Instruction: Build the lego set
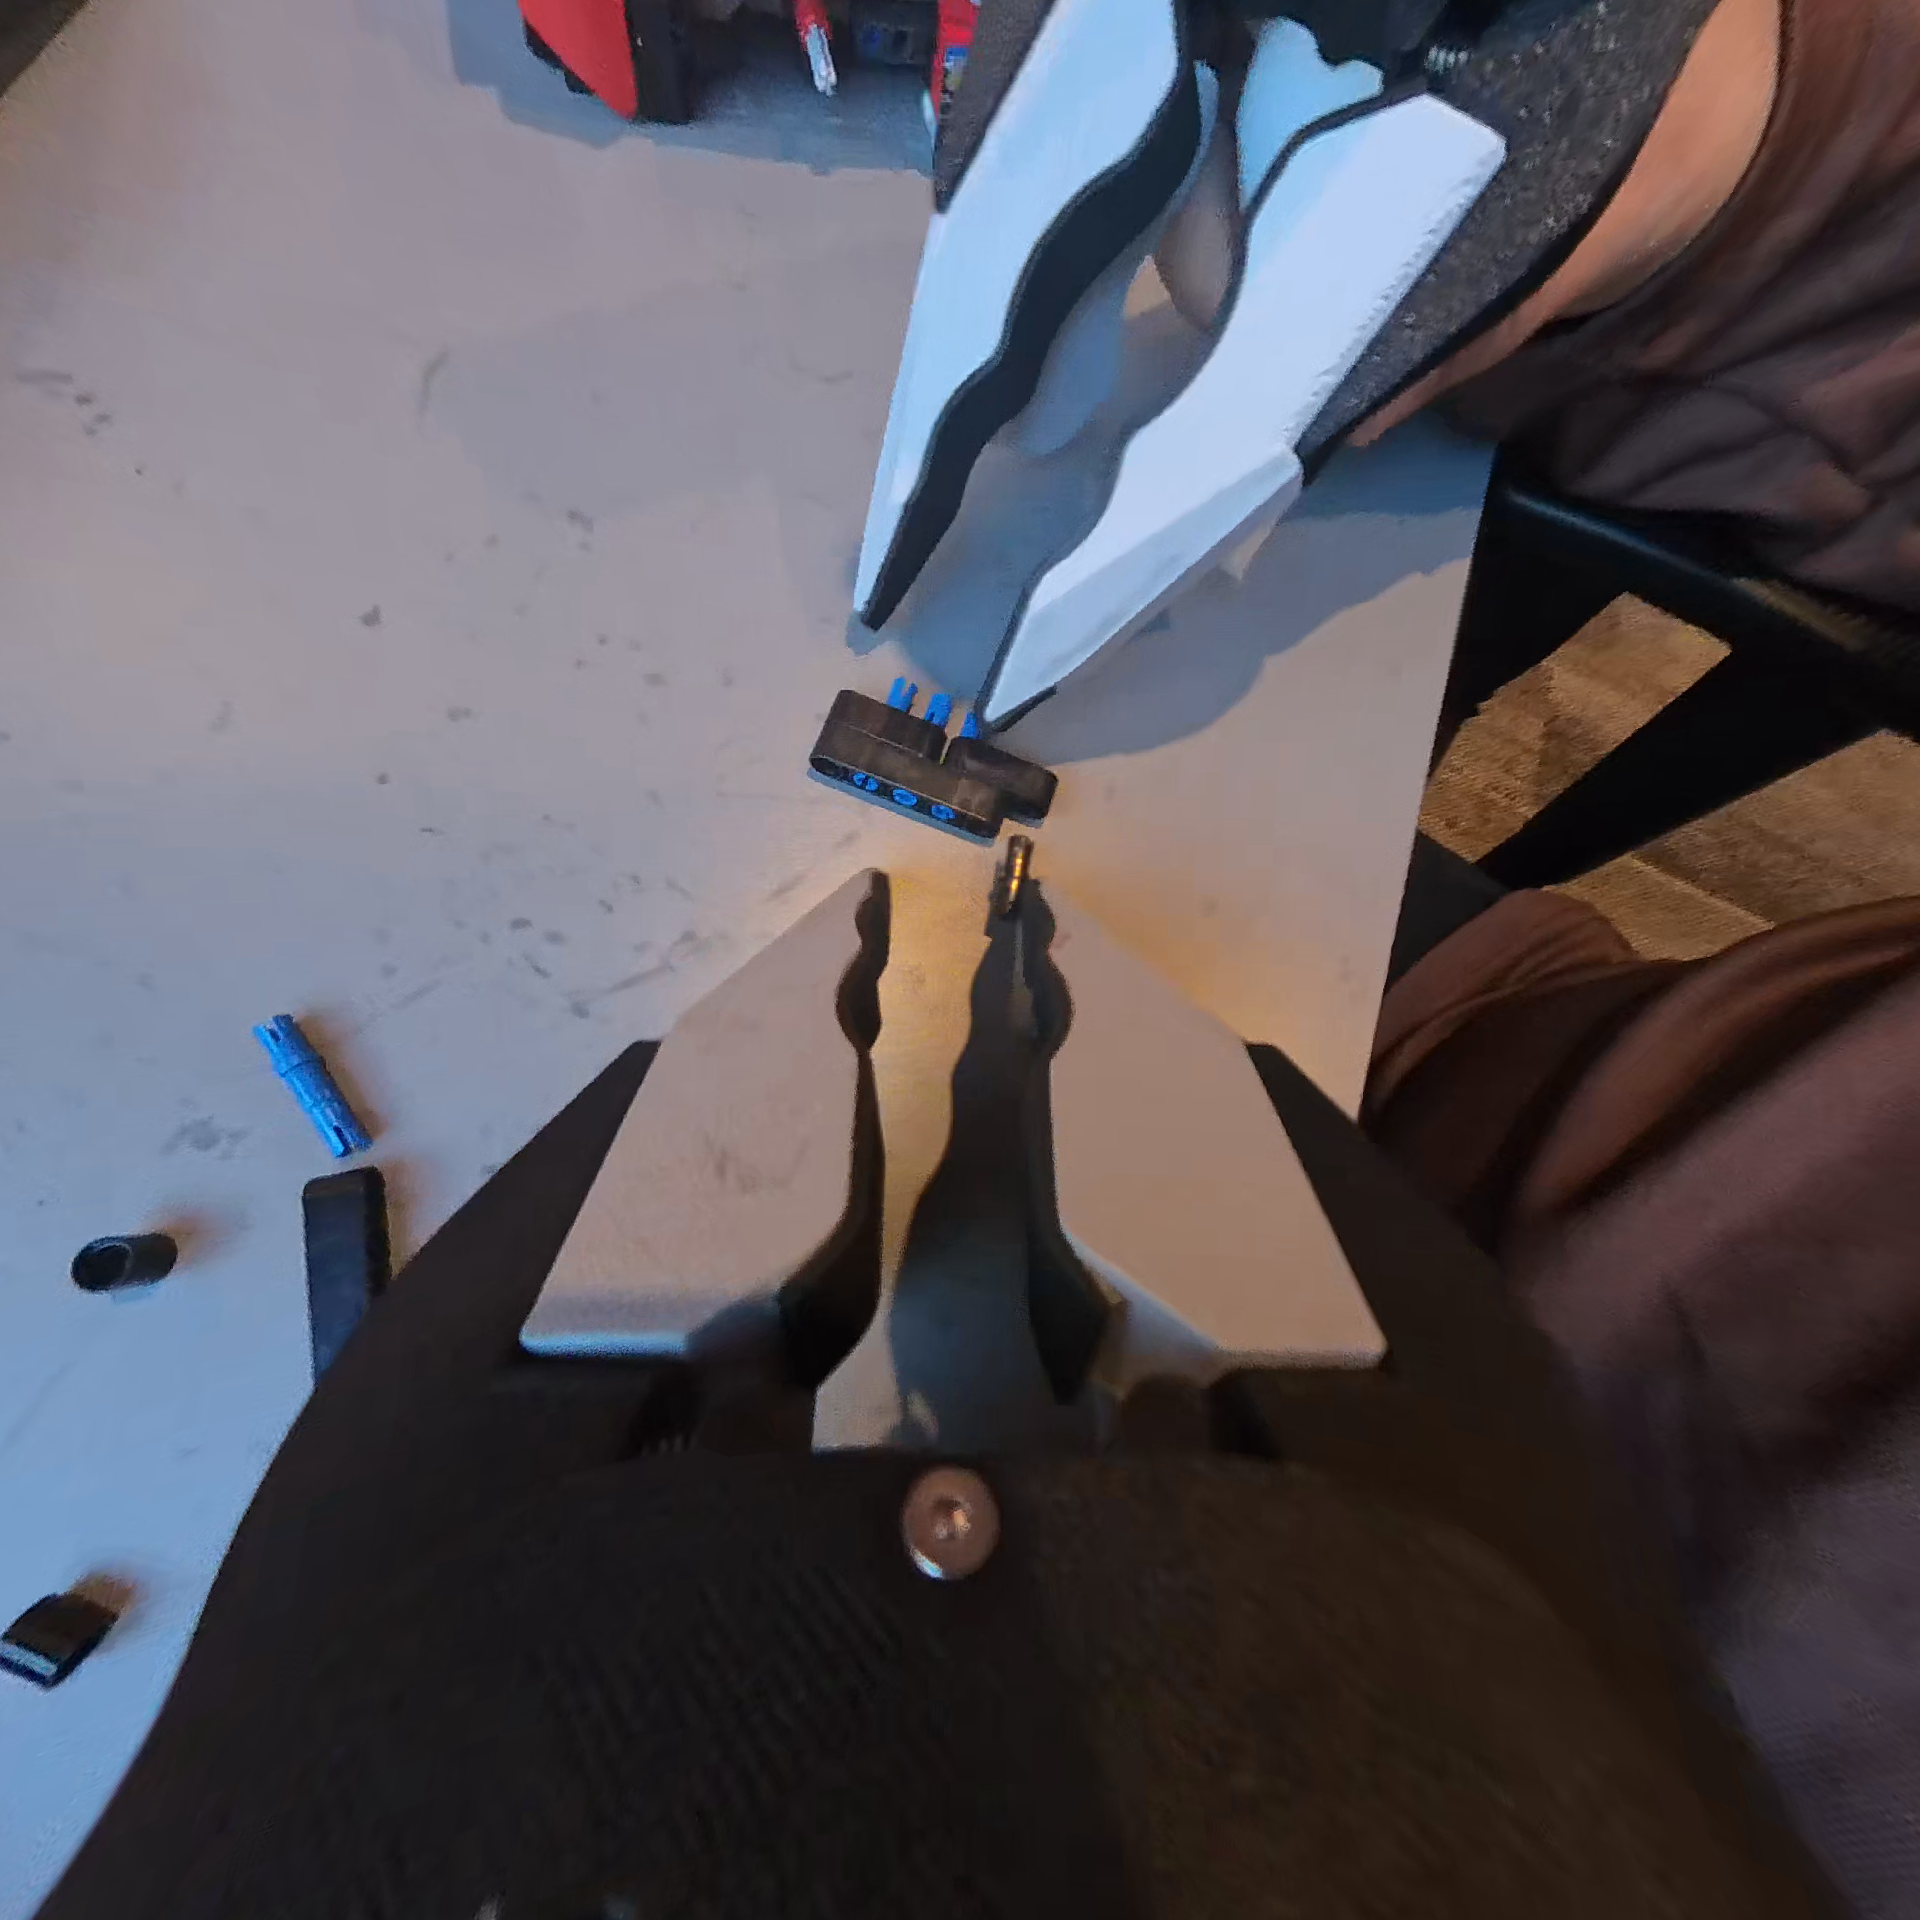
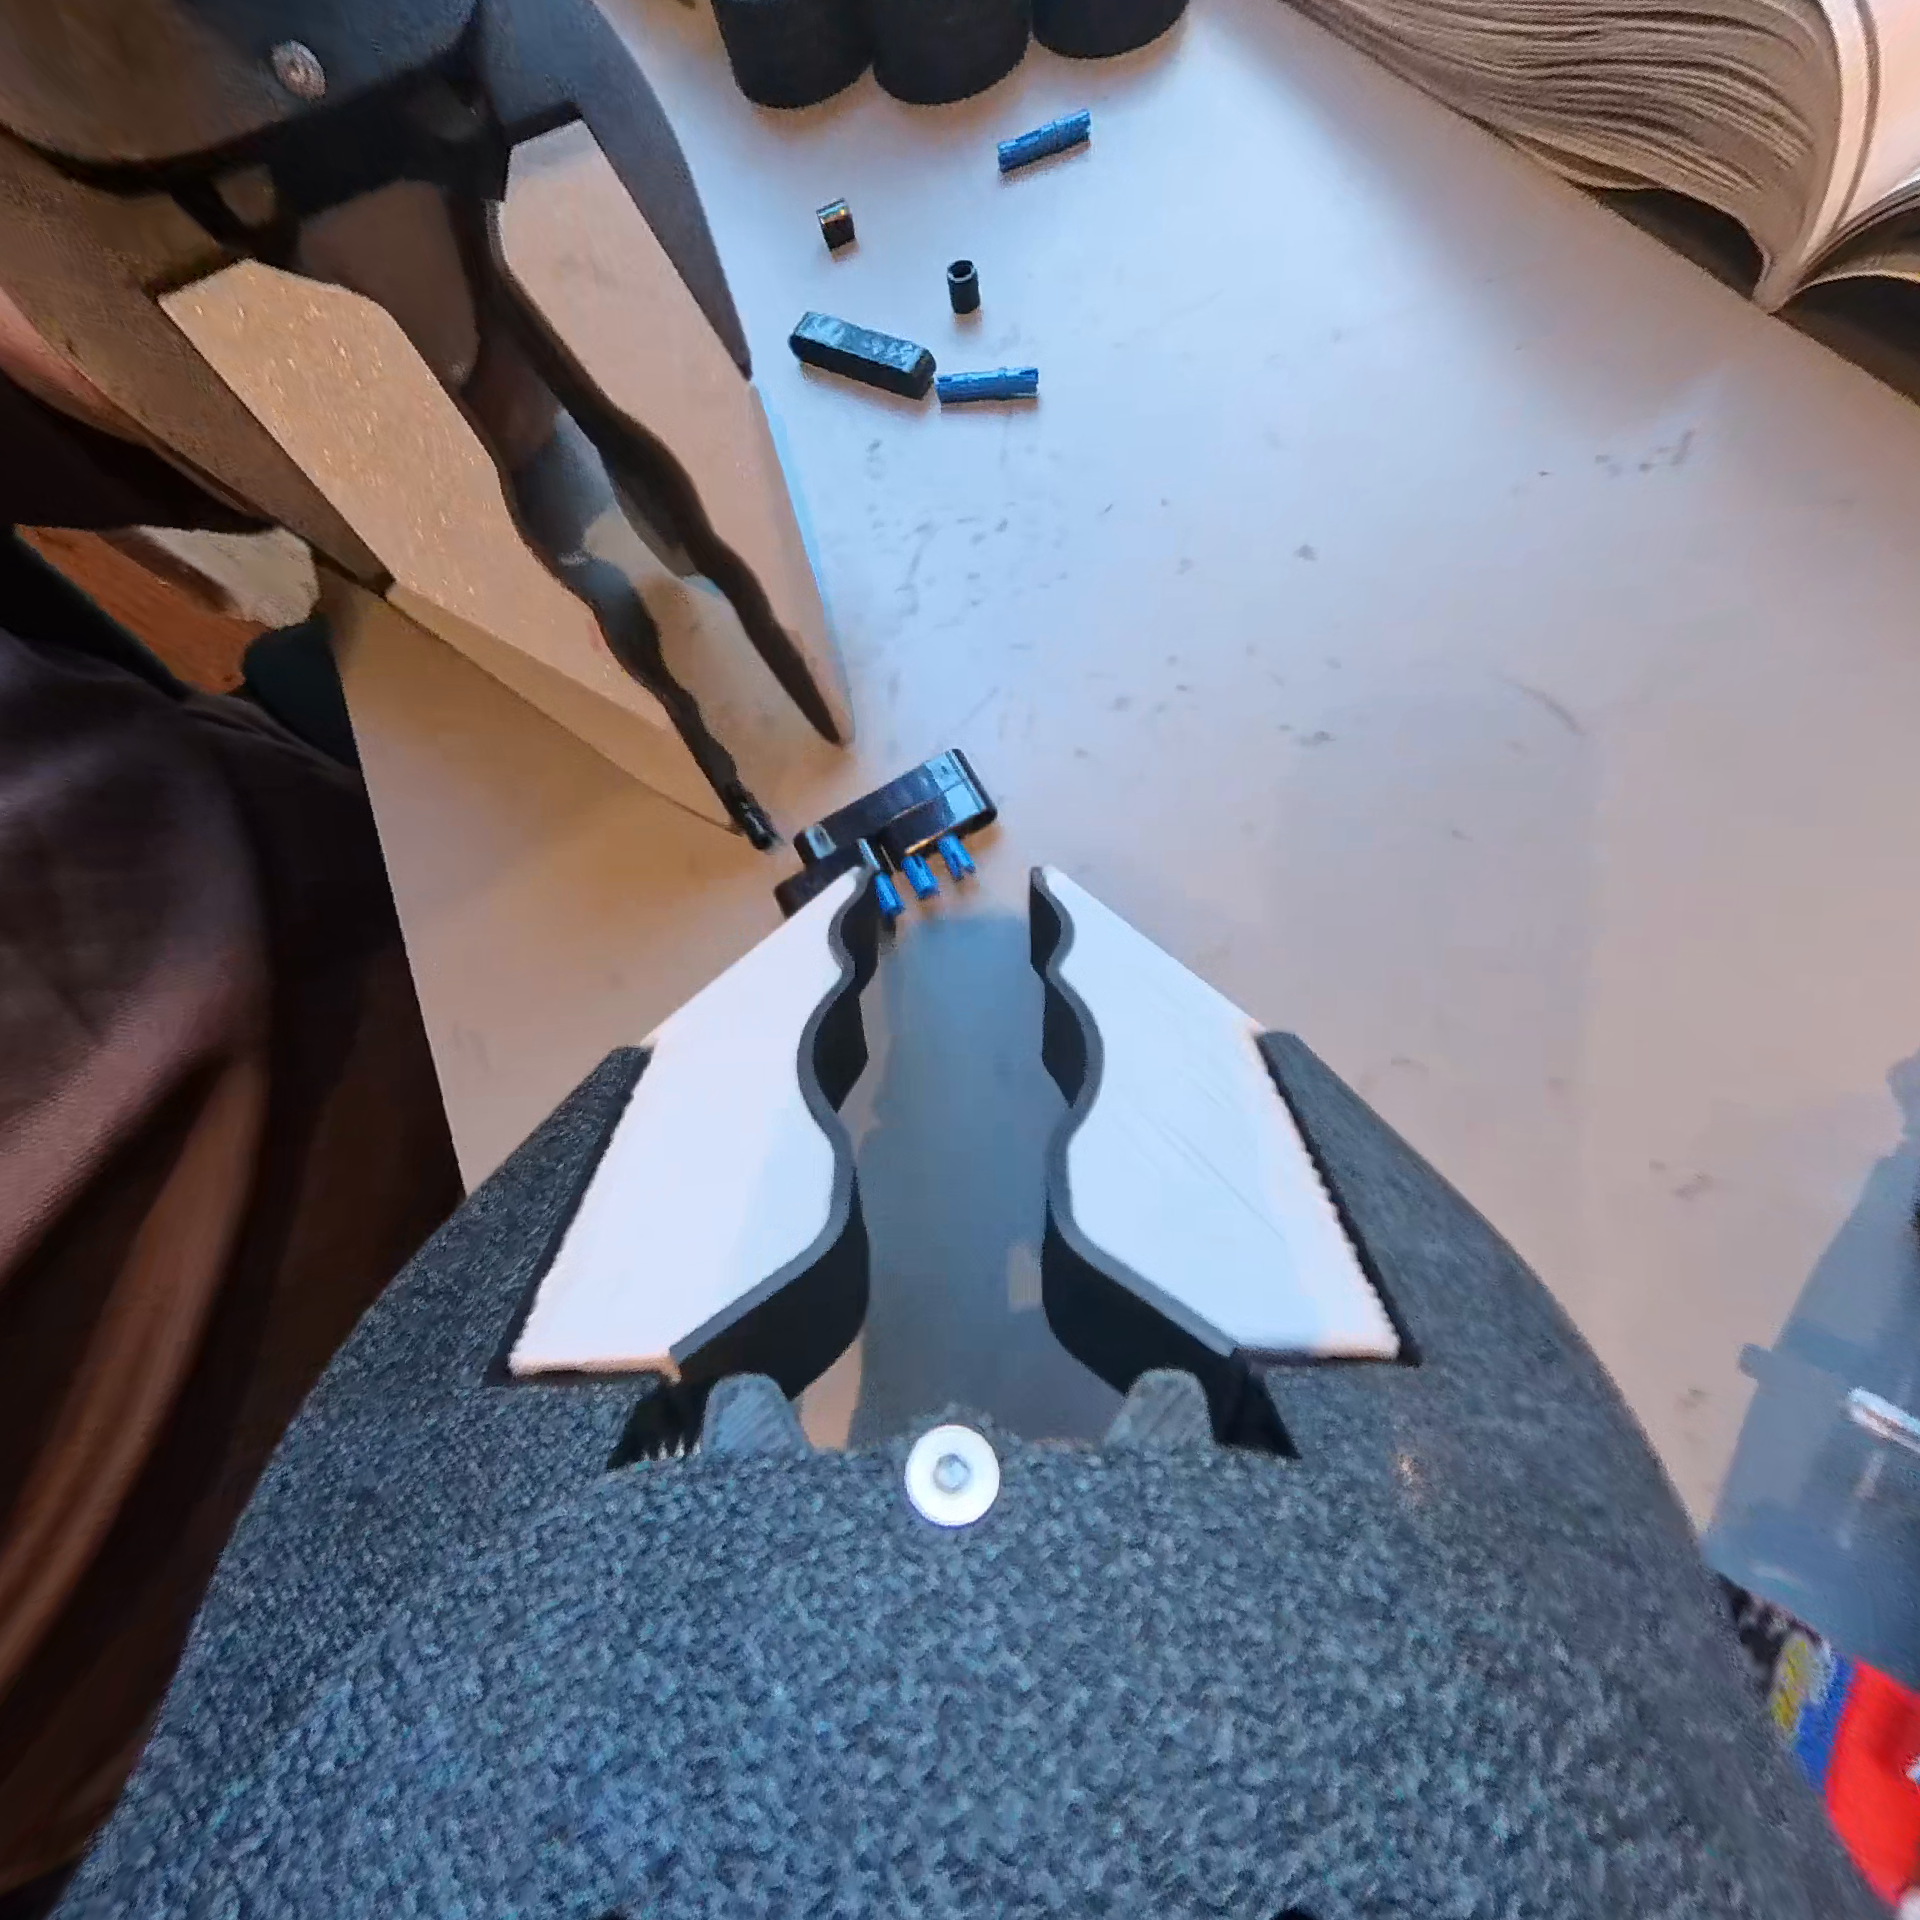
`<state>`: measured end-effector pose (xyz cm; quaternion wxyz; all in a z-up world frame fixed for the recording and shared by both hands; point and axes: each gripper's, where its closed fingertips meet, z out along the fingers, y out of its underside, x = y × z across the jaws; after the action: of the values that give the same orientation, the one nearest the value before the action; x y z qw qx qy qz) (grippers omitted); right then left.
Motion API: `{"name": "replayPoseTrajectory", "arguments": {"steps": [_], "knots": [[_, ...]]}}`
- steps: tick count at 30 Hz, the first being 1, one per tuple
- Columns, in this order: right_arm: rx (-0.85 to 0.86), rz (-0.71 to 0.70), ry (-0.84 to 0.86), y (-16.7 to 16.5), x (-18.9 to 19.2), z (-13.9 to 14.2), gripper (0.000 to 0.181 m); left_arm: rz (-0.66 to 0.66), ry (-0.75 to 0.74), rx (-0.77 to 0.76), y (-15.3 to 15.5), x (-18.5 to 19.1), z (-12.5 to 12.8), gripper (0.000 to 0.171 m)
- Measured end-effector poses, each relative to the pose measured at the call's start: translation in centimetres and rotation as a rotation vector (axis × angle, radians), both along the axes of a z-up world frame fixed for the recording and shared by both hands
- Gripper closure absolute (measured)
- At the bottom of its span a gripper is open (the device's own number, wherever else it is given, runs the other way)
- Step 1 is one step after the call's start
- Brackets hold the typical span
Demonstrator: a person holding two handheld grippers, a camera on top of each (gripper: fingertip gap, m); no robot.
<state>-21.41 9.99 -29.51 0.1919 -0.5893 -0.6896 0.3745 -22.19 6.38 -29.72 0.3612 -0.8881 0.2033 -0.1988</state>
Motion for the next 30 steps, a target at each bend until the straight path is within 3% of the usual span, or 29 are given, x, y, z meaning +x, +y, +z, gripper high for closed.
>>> {"name": "replayPoseTrajectory", "arguments": {"steps": [5, 12, 18, 23, 26, 30], "knots": [[0.036, -0.023, -0.01, -0.3, 1.2, -0.1, 0.152, 0.013, -0.044, -0.021, 0.0, -0.1, 0.1, 0.147], [0.131, -0.035, -0.036, -1.4, 0.4, -0.4, 0.133, 0.028, -0.059, -0.03, -0.1, -0.2, 0.1, 0.149], [0.153, -0.049, -0.043, 0.0, 0.8, -0.7, 0.151, 0.035, -0.077, -0.031, -0.8, 0.0, 0.2, 0.142], [0.084, -0.018, 0.003, -0.6, 0.8, 0.1, 0.15, 0.027, -0.073, -0.025, -1.0, 0.2, 0.3, 0.137], [0.104, 0.008, -0.024, -1.1, 0.8, -0.6, 0.169, 0.024, -0.075, -0.024, -1.1, 0.2, 0.3, 0.135], [0.113, -0.009, -0.024, -0.8, 0.5, -0.6, 0.173, 0.035, -0.079, -0.012, -0.9, 0.1, 0.5, 0.118]]}}
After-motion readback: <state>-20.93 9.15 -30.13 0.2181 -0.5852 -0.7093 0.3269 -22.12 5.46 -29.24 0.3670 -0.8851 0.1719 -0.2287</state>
